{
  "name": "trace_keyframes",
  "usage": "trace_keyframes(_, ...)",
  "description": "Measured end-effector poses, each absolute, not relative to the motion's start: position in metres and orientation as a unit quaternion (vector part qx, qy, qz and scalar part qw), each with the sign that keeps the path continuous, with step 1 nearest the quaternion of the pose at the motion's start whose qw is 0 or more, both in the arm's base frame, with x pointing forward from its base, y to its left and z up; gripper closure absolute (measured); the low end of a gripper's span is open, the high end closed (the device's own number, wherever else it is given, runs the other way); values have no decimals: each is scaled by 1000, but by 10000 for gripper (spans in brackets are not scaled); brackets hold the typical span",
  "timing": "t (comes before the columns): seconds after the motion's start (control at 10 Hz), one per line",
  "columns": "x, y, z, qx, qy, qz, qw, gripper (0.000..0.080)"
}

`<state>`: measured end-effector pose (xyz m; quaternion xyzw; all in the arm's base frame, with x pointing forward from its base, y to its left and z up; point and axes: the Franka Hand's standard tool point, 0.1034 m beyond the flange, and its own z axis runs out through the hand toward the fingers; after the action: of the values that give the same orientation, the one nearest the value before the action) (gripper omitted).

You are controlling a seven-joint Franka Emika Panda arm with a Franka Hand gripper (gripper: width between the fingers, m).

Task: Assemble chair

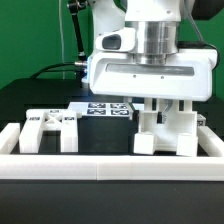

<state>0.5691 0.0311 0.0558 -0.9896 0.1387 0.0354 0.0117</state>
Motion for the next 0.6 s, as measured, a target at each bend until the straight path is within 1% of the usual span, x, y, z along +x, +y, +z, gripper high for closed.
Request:
trace_keyframes(0.2, 564, 27, 61, -986, 144, 77, 16, 473)
trace_keyframes(0.5, 561, 26, 70, -986, 145, 74, 21, 473)
trace_keyframes(0.6, 561, 25, 70, -986, 146, 73, 20, 473)
